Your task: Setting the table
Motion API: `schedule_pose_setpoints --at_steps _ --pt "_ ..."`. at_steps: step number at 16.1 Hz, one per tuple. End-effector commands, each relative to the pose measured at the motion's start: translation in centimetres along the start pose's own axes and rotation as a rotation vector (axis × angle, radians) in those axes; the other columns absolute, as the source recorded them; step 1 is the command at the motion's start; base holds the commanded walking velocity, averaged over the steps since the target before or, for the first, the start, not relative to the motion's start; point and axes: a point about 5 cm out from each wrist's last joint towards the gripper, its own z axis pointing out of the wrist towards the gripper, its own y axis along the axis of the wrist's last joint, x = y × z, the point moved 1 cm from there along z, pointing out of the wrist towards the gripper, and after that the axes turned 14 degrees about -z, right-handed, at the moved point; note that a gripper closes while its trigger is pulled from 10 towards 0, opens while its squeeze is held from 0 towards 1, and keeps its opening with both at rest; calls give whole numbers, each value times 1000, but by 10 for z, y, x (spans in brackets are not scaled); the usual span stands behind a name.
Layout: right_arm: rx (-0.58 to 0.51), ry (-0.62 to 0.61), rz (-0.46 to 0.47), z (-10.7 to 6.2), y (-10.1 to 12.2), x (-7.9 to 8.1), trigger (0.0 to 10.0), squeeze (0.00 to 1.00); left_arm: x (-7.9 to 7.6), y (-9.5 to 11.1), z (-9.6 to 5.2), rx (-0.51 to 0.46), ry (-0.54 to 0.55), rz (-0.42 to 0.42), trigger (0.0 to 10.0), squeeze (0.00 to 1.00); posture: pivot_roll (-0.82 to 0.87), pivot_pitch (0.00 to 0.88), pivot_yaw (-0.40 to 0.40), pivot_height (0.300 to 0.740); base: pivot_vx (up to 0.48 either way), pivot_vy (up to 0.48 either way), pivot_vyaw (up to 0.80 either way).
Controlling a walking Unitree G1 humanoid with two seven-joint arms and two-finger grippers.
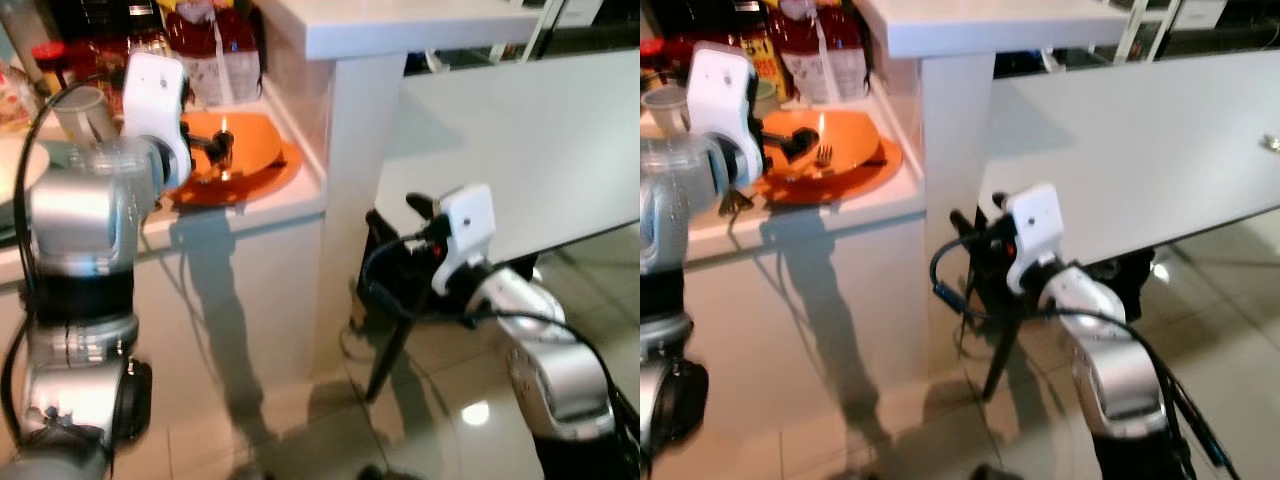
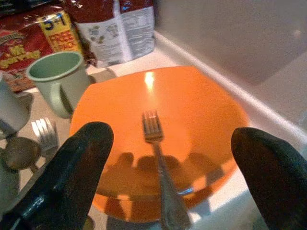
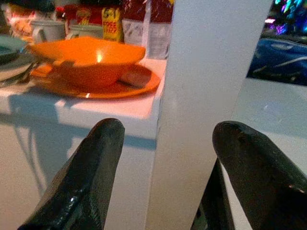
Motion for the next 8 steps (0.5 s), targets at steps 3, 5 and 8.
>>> schedule_pose_setpoints --at_steps 3,5,8 --pt "28 61 16 -1 2 6 10000 0 -2 0 23 89 -45 13 10000 0 33 28 -15 740 0 0 0" --pt "42 78 5 -3 2 9 10000 0 -5 4 35 80 -57 3 10000 0 25 31 -8 740 0 0 0" --pt "1 -82 -49 -5 7 -4 10000 0 -16 28 35 -205 -78 18 10000 0 10 36 8 740 0 0 0"
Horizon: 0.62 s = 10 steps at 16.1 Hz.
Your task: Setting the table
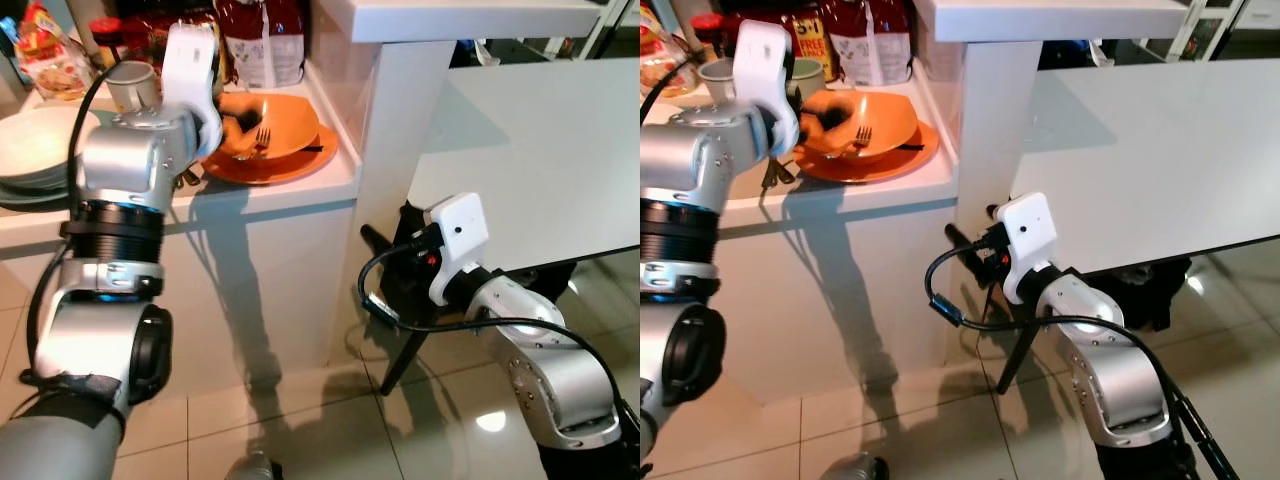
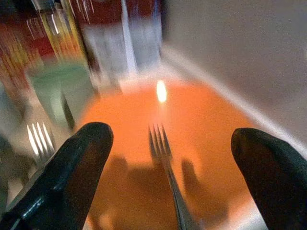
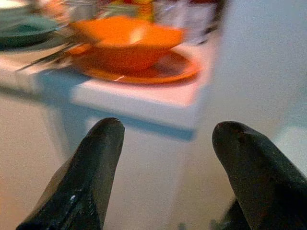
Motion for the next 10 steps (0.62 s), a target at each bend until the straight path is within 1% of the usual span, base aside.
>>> schedule_pose_setpoints --at_steps 1,2,3,4,5,6,7,8,9,10 --pt "-17 -174 -96 -4 3 -18 10000 0 -13 11 -10 -170 -30 91 10000 0 7 40 7 740 0 0 0" --pt "-3 -216 -66 -5 1 -21 10000 0 -16 12 -17 -248 -13 118 10000 0 6 41 6 740 0 0 0" --pt "-9 -248 -36 -5 1 -22 10000 0 -19 15 -27 -348 32 210 10000 0 6 41 5 740 0 0 0" --pt "-23 -257 -18 -5 3 -23 10000 0 -22 13 -32 -361 32 209 10000 0 2 44 1 740 0 0 0" --pt "-48 -262 8 -4 6 -23 10000 0 -20 5 -46 -416 73 168 10000 0 4 46 -5 740 0 0 0" --pt "-44 -267 28 -3 4 -22 10000 0 -16 -6 -55 -434 101 143 10000 0 8 46 -8 740 0 0 0" --pt "-58 -269 50 0 5 -19 10000 0 -12 -22 -68 -435 109 141 10000 0 10 45 -15 740 0 0 0" --pt "-66 -261 54 1 6 -17 10000 0 -11 -26 -72 -428 117 145 10000 0 11 45 -18 740 0 0 0" --pt "-90 -231 56 3 10 -14 10000 0 -10 -32 -77 -415 123 126 10000 0 13 42 -22 740 0 0 0" --pt "-105 -216 62 4 13 -14 10000 0 -11 -33 -78 -410 121 119 10000 0 15 41 -25 740 315 0 0"
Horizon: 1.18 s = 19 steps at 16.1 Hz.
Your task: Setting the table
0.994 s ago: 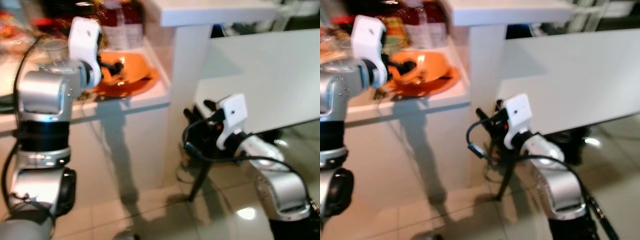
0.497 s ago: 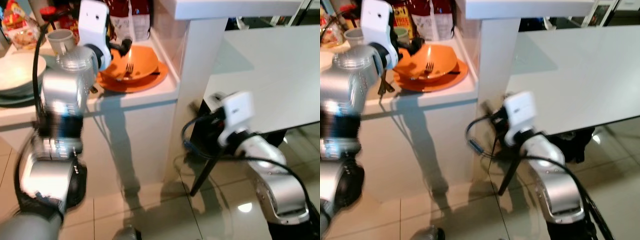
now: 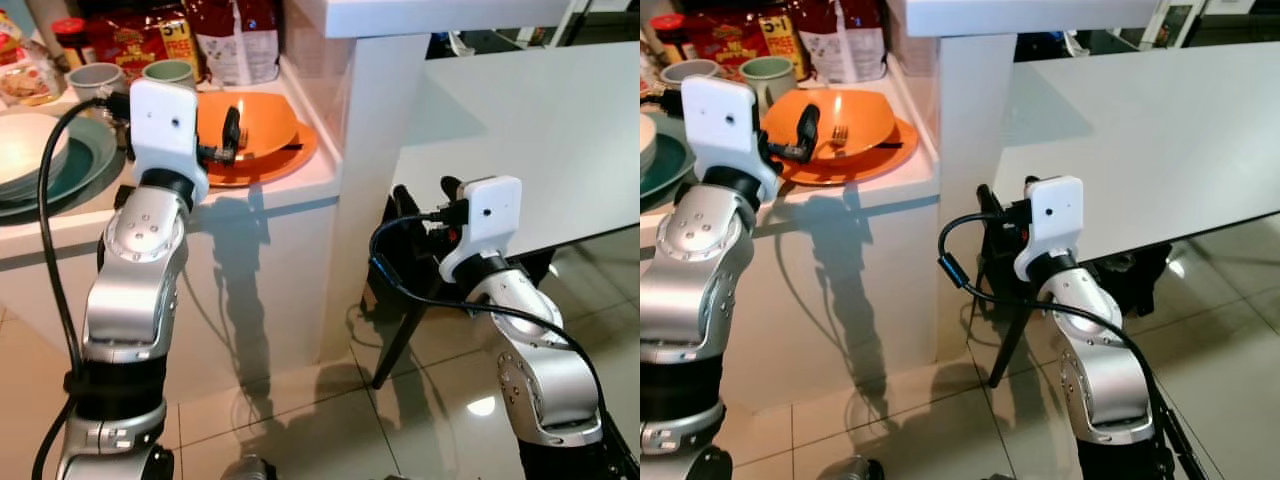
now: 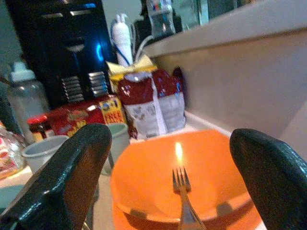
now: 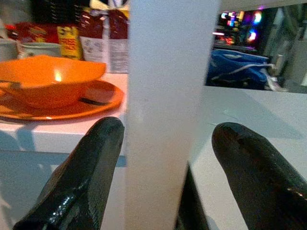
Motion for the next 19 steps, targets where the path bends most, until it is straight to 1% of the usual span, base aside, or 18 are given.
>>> schedule_pose_setpoints --at_steps 1,2,3,5,6,8,9,10,11,13,14,15,16,18,19 --pt "-37 6 9 2 6 -1 10000 0 -1 8 -1 -27 1 -11 10000 0 15 41 -25 740 322 0 0" --pt "-56 4 -79 3 9 -3 10000 0 -1 9 -1 -28 -3 -4 10000 0 15 40 -30 740 349 0 0" --pt "-58 9 -131 2 8 -3 10000 0 0 10 -2 -31 3 -4 10000 0 15 39 -30 740 364 0 800" --pt "-64 41 -139 -2 5 -1 10000 0 1 10 -4 -28 7 -4 10000 0 12 35 -30 740 369 0 800" --pt "-64 42 -114 -5 3 -3 10000 0 3 10 -4 -24 13 0 10000 0 12 35 -30 740 371 0 800" --pt "-78 54 -60 -9 3 -5 10000 0 5 8 -4 -13 13 1 10000 0 7 28 -27 740 369 0 0" --pt "-99 82 -56 -12 5 -5 10000 0 5 8 -4 -7 9 -4 10000 0 7 26 -26 740 371 0 0" --pt "-135 146 -47 -19 9 0 10000 0 4 8 -3 -3 -9 -6 10000 0 7 24 -25 740 368 0 0" --pt "-139 188 -36 -23 8 2 10000 0 2 8 -3 2 -25 -14 10000 0 7 24 -25 740 368 0 0" --pt "-151 296 -7 -39 9 8 10000 0 -2 10 -2 4 -78 -8 10000 0 4 17 -21 740 368 0 0" --pt "-144 356 2 -46 8 11 10000 0 -4 9 0 21 -95 -11 10000 0 2 15 -18 740 311 0 0" --pt "-141 396 3 -51 7 12 10000 0 -5 7 1 41 -103 -33 10000 0 0 13 -15 740 0 0 0" --pt "-131 412 0 -53 6 12 10000 0 -7 1 2 90 -126 -30 10000 0 -1 10 -14 740 0 0 0" --pt "-103 420 4 -54 4 6 10000 0 -13 -4 7 150 -198 -15 10000 0 -1 9 -11 740 0 0 0" --pt "-93 420 1 -54 4 3 10000 0 -13 -7 12 185 -201 -4 10000 0 -2 9 -10 740 0 0 0"
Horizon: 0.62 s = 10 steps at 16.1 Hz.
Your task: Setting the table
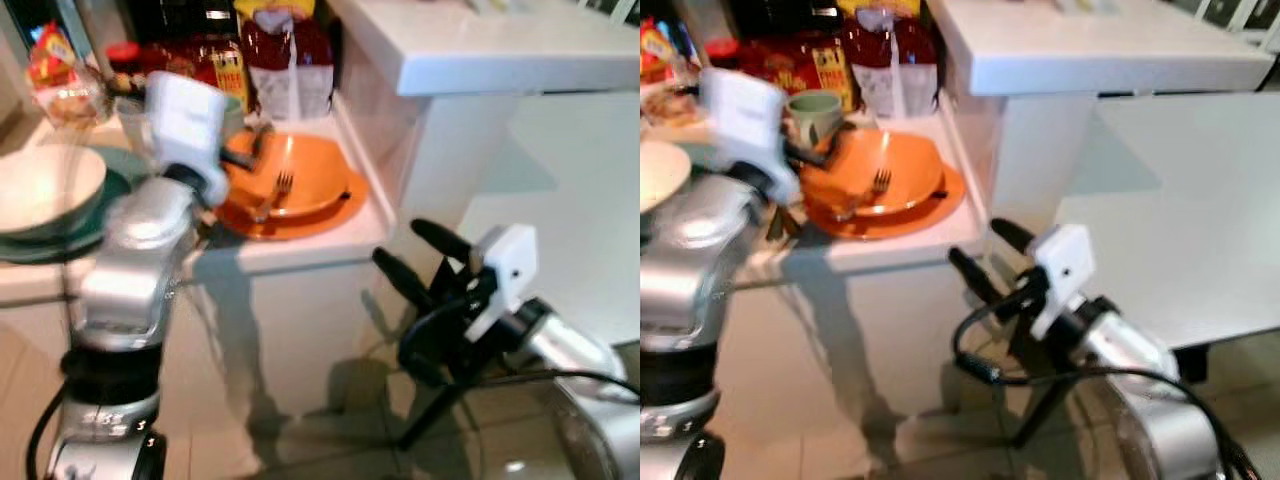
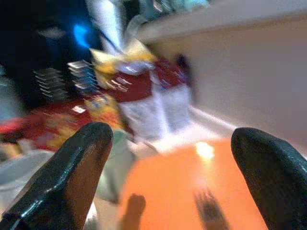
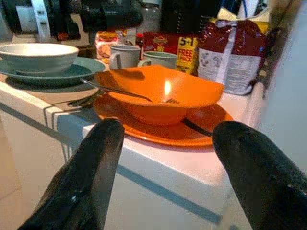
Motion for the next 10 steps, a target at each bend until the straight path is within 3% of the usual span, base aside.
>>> schedule_pose_setpoints --at_steps 1,6,10 --pt "6 -12 10 1 2 -6 10000 0 7 3 4 27 14 -2 10000 0 -3 13 -7 740 0 0 0" --pt "50 5 26 7 0 -21 10000 0 2 12 27 108 -88 -48 10000 0 -3 23 -6 740 0 0 0" --pt "56 -14 16 10 1 -29 10000 0 -10 9 32 128 -133 -83 10000 0 -8 26 -4 740 0 0 0"
